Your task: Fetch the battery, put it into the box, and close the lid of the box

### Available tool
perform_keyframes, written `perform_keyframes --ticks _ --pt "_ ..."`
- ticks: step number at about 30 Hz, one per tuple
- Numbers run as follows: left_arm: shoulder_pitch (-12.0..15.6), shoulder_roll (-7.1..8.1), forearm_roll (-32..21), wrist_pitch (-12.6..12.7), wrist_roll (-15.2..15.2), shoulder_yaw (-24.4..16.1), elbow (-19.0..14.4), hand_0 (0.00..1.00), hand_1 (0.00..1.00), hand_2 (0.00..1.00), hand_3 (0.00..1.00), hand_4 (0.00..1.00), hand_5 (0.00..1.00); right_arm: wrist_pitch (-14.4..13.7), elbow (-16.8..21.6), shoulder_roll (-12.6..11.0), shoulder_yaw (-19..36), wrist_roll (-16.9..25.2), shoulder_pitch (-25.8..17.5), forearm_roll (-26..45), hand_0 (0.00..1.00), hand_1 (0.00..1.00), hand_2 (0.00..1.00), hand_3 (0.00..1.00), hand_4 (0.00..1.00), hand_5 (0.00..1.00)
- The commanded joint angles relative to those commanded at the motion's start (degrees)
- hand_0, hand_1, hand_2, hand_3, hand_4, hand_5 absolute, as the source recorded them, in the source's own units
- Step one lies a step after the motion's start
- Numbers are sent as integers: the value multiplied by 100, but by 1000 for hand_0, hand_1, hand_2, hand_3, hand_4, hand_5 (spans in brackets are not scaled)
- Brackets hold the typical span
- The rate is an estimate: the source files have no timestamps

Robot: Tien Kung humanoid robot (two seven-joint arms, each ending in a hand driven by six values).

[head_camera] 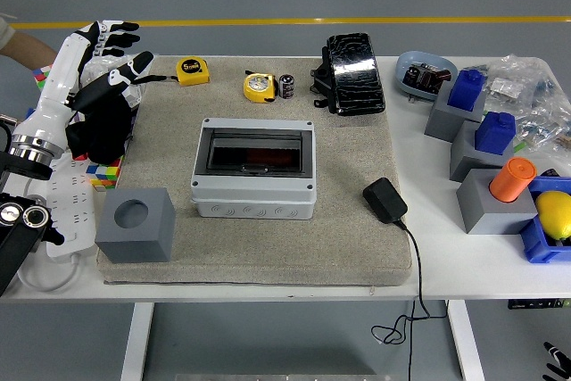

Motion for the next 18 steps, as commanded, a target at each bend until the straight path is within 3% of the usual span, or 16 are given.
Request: perform_keyframes --ticks 9,18 --pt "13 -46 27 -13 -25 -181 -13 609 674 695 725 998 801 37 13 -17 41 -21 21 -31 661 664 671 551 956 462" --pt "-8 2 57 -74 -20 -268 -11 609 672 695 724 998 797 65 24 -21 83 -57 43 -55 661 664 672 552 956 463"
